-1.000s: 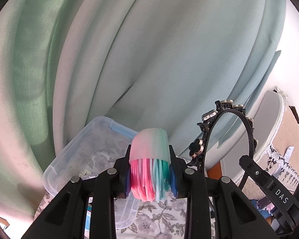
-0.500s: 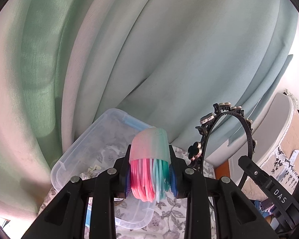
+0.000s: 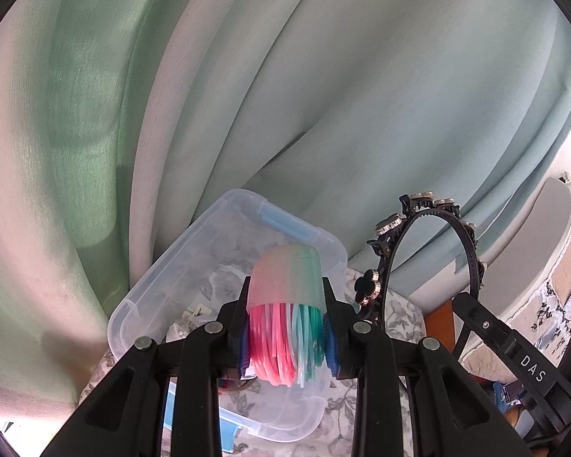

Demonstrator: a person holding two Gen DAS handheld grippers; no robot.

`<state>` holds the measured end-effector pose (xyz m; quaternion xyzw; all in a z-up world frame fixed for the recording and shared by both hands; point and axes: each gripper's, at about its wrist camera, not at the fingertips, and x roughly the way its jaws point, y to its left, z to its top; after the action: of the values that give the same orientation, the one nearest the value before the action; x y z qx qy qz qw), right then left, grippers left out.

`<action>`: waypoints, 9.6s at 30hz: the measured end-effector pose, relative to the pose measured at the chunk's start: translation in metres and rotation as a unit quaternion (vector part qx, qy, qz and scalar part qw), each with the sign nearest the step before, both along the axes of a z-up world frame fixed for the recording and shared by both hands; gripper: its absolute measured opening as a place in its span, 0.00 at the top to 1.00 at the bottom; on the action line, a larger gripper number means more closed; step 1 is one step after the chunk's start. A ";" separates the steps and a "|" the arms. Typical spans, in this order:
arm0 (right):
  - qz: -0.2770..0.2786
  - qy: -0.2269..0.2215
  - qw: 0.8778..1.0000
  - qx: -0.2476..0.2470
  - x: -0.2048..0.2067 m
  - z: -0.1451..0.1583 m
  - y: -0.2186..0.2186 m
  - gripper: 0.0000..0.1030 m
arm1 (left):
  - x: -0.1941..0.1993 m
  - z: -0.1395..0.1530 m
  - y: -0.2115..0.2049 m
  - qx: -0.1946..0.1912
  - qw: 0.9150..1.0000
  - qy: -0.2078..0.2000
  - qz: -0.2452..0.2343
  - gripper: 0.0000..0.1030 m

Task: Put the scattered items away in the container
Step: 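Lift and carry the hair ties and headband over the clear box, then open both tools to drop the hair ties and headband into the box, then withdraw both tools from the box toward the pink curler clip, then reach left tool to the pink curler clip while right tool reaches the ear-drops box, then grasp the pink curler clip with left tool while right tool grasps the ear-drops box, then lift and carry the curler clip and ear-drops box over the clear box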

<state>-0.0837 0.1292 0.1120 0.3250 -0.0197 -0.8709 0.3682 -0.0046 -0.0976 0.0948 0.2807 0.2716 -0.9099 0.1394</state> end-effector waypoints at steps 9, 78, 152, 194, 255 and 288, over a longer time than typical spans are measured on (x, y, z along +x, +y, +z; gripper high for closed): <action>0.008 -0.013 1.000 0.021 -0.005 -0.013 -0.019 0.84 | 0.005 -0.013 -0.010 0.011 1.000 -0.014 0.005 0.70; 0.018 -0.092 0.993 0.076 -0.020 -0.061 -0.048 0.55 | -0.017 -0.050 -0.025 0.026 0.996 -0.088 0.018 0.38; -0.148 -0.197 0.969 -0.004 -0.093 -0.144 0.169 0.43 | -0.121 -0.078 0.181 -0.054 0.979 -0.146 -0.134 0.38; -0.081 -0.195 0.975 0.063 -0.206 -0.214 0.069 0.43 | -0.253 -0.208 0.130 -0.052 0.969 -0.230 -0.075 0.38; -0.108 -0.213 0.967 0.084 -0.193 -0.225 0.076 0.50 | -0.258 -0.232 0.146 -0.106 0.956 -0.258 -0.088 0.73; -0.148 -0.098 0.983 -0.045 -0.073 -0.049 0.143 0.49 | -0.126 -0.034 0.193 -0.113 0.978 -0.081 -0.159 0.73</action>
<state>-0.1563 0.2717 0.0631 0.3854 -0.1429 -0.8779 0.2456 -0.1308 0.0949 0.0613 0.3754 0.1072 -0.9195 0.0452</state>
